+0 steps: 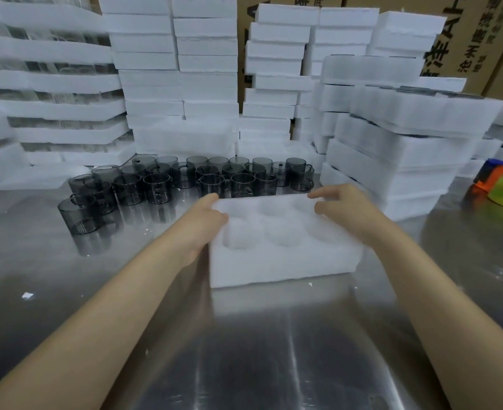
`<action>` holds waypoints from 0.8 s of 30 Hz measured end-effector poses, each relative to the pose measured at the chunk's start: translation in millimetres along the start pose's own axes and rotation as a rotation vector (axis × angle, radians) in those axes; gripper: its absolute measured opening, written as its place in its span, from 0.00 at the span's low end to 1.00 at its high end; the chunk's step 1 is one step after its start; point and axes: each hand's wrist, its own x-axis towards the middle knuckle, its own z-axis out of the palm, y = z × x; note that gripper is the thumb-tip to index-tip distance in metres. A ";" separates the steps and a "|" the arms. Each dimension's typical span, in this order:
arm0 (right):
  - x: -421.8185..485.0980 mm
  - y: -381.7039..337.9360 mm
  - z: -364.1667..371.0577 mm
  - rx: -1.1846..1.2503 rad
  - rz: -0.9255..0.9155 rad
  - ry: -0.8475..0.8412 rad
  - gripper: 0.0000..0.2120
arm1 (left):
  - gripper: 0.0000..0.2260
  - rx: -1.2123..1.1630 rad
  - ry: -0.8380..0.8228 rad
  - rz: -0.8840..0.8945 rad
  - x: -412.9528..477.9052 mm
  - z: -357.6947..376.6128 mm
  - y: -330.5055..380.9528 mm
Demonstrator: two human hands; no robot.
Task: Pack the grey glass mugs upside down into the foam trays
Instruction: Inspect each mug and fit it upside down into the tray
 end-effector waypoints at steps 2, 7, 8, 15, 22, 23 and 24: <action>-0.1 0.7 5.8 0.108 -0.044 -0.052 0.13 | 0.25 0.023 0.113 0.016 4.9 -10.7 -0.2; 1.0 3.0 34.3 0.298 -0.117 -0.032 0.08 | 0.24 0.016 0.214 0.028 10.4 -25.3 -1.7; 1.8 3.3 37.3 0.331 -0.108 -0.015 0.07 | 0.24 0.021 0.217 0.034 11.0 -24.9 -2.4; 4.8 6.8 43.8 0.546 -0.026 0.017 0.10 | 0.24 -0.003 0.234 0.052 13.0 -23.9 -4.4; 8.6 19.5 45.0 0.758 0.000 -0.067 0.12 | 0.23 -0.033 0.219 0.022 13.2 -26.9 -4.5; 9.4 21.2 45.8 0.775 0.007 -0.056 0.11 | 0.23 -0.048 0.220 0.022 13.7 -27.5 -4.9; 10.7 22.8 47.3 0.774 0.010 -0.019 0.09 | 0.23 -0.074 0.224 0.018 14.2 -27.9 -5.7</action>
